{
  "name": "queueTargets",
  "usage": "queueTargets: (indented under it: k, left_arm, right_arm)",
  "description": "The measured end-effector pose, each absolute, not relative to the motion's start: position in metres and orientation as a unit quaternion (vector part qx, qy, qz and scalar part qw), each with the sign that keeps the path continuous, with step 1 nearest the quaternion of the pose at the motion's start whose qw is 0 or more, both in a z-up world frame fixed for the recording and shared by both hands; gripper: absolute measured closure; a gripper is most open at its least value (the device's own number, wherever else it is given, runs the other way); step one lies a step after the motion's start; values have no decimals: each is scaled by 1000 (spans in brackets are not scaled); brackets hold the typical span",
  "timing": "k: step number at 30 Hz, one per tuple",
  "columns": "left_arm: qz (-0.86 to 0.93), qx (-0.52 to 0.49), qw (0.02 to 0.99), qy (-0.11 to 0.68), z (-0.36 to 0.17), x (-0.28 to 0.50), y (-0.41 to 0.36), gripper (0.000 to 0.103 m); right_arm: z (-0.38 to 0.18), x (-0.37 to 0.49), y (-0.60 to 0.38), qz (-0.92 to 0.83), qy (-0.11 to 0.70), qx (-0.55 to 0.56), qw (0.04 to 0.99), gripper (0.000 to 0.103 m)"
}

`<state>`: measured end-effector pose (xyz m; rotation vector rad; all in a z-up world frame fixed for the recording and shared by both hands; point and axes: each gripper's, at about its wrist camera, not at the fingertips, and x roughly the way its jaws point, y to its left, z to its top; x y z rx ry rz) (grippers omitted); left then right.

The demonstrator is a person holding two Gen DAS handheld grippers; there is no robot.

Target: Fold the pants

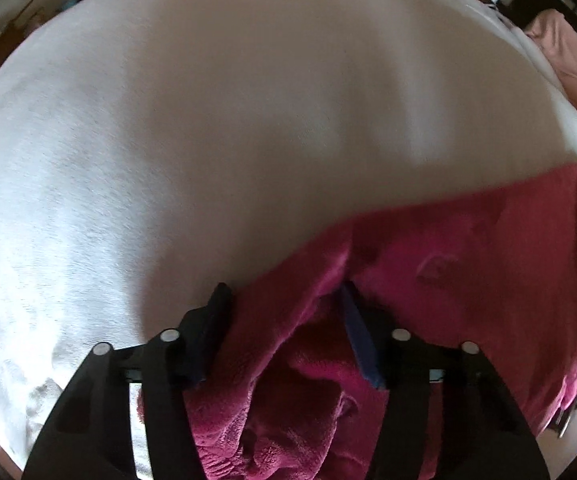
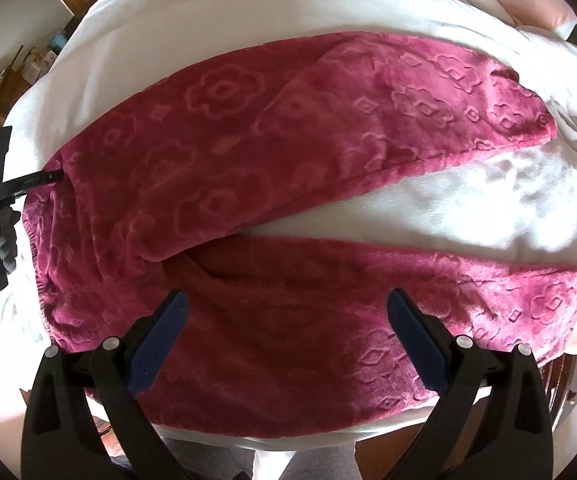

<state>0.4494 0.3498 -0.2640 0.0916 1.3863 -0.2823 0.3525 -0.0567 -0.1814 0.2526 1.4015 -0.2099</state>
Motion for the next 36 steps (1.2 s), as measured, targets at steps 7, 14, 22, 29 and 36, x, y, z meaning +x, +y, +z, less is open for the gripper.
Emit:
queueTargets:
  k: [7,14,22,29,36]
  left_arm:
    - [-140,28,757,637,-259,436,359,88]
    - [-137,16,774,618,-227,399,378,91]
    - [-136,17,781,609,-206,346,375,91]
    - [-112,20,783,611,-187,309,358,91]
    - [-67,14,785,615,-175,290,350,91]
  right_arm:
    - [-181,352,-56,-98,640,109,754,3]
    - [-176,355,-86,-122,622,108,765,3]
    - [-177,377,-201,-201,594,164,761,3]
    - [-179,433,-325,-240,581,221,746,3]
    - [-191,497,-412,-249,573,297,722,3]
